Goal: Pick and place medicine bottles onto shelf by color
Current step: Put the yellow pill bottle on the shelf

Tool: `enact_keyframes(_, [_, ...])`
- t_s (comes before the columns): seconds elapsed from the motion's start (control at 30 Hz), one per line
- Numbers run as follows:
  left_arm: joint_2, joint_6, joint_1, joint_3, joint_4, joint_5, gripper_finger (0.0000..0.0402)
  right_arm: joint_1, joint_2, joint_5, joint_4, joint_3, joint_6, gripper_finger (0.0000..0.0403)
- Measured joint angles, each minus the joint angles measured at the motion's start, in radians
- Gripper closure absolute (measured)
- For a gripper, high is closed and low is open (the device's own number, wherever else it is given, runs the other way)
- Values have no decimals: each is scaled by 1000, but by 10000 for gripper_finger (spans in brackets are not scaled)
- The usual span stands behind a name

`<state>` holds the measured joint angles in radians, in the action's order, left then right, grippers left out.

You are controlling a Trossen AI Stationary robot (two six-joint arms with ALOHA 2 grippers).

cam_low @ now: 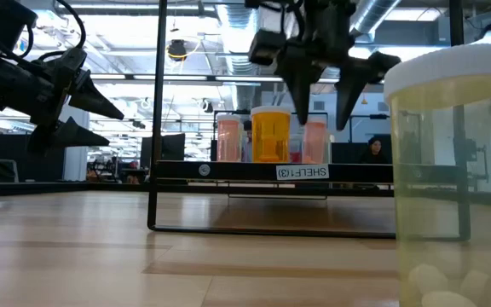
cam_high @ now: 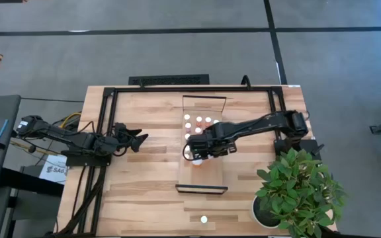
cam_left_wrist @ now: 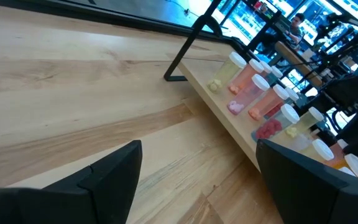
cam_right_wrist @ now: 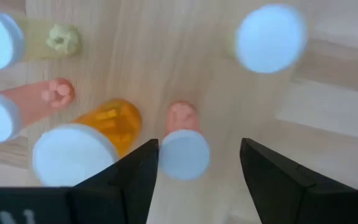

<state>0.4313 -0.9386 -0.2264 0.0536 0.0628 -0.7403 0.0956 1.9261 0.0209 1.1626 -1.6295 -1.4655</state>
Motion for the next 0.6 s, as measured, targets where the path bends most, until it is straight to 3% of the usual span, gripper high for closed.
enact_keyframes(0.33, [0, 0, 0, 0, 0, 0, 99, 71, -151, -91, 165, 0, -135, 153])
enact_keyframes(0.6, [0, 0, 0, 0, 0, 0, 99, 180, -225, -237, 351, 0, -388, 154])
